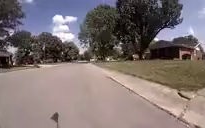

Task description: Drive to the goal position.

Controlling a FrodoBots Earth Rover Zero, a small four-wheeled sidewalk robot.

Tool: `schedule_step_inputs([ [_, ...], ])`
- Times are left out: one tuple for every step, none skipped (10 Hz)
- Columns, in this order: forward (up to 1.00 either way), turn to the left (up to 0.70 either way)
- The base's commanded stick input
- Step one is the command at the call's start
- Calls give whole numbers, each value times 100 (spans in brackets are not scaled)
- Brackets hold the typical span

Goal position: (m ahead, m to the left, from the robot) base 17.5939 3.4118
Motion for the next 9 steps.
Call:
schedule_step_inputs([
  [100,0],
  [100,6],
  [100,24],
  [100,39],
  [100,40],
  [100,19],
  [100,2],
  [100,2],
  [100,2],
])
